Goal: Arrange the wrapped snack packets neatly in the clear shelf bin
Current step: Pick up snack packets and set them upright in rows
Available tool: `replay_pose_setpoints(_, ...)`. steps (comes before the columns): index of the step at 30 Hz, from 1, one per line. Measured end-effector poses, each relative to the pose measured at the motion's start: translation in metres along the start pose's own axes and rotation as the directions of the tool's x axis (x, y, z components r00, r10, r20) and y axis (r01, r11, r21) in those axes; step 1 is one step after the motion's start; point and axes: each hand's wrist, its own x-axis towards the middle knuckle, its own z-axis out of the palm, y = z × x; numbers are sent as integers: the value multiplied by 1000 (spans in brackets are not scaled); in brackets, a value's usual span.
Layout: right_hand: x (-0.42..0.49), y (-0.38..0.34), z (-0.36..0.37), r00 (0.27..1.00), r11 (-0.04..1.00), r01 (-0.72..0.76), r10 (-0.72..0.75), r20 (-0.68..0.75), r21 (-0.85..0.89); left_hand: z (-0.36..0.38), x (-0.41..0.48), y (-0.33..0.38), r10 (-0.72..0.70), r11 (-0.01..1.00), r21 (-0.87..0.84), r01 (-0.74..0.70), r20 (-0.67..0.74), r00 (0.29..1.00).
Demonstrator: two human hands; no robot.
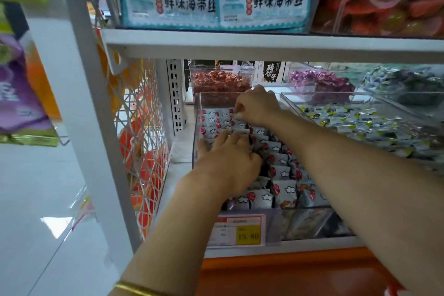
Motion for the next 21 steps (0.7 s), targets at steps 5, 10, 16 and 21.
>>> replay_pose_setpoints(5,1,-3,-4,998,1000,23,-22,-57,18,-3,-1,5,-8,999,-42,8,5,1000)
replay_pose_setpoints(10,-26,4,-35,922,795,-36,260,-286,606,-11,-10,11,-6,995,-98,1,-45,999)
replay_pose_setpoints(16,-116,11,-58,813,419,2,528,-246,908,-22,-29,22,-103,937,-349,-12,-309,945)
replay_pose_setpoints(21,-183,10,-64,831,78,22,552,-62,997,-22,-45,30,-180,759,-646,-78,-324,929)
